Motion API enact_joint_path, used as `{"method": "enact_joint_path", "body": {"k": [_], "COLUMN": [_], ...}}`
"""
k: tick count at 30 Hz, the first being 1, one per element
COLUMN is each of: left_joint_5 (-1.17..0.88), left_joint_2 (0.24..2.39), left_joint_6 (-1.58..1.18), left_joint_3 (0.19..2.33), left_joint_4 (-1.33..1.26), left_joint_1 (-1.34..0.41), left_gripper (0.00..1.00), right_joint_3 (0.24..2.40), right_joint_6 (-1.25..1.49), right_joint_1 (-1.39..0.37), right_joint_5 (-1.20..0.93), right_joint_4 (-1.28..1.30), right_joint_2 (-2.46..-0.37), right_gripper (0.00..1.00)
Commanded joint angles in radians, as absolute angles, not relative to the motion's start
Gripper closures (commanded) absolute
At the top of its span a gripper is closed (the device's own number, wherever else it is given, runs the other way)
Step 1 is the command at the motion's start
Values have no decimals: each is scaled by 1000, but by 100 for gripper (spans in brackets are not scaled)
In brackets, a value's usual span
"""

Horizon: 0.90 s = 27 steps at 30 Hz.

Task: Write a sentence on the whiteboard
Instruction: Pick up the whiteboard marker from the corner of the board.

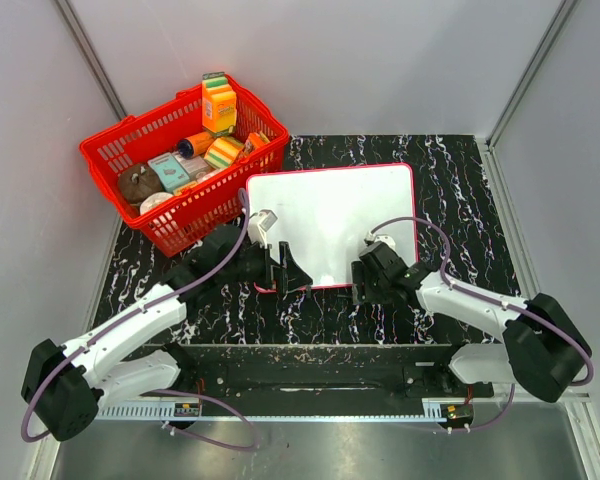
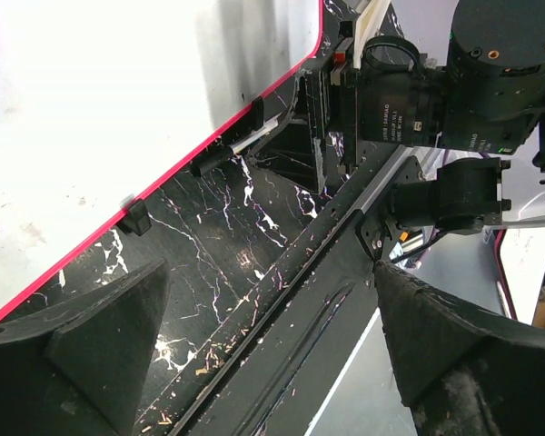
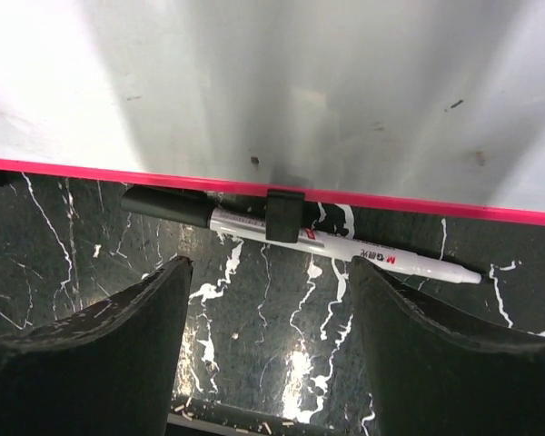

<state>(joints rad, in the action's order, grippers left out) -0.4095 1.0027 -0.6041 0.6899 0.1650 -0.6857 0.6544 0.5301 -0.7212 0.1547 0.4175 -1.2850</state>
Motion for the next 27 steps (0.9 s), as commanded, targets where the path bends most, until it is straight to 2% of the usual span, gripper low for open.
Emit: {"method": "enact_joint_path", "body": {"k": [1, 11, 17, 27], "left_joint_5": [-431, -420, -413, -397], "left_joint_2": [979, 959, 948, 922], "left_joint_6": [-618, -629, -629, -634], "left_joint_3": [710, 689, 693, 683], "left_joint_4": [120, 120, 146, 179], "left_joint_1": [-693, -699, -701, -709], "left_gripper": [1, 1, 1, 1], "right_joint_3": [618, 612, 641, 597], "right_joint_6": [555, 587, 650, 730], "right_joint_1": [-727, -726, -726, -726], "right_joint_5": [206, 189, 112, -40], "right_joint_4": [276, 235, 340, 426], "right_joint_2": [-1233, -1318, -1388, -1296], "right_gripper": [24, 23, 23, 22]}}
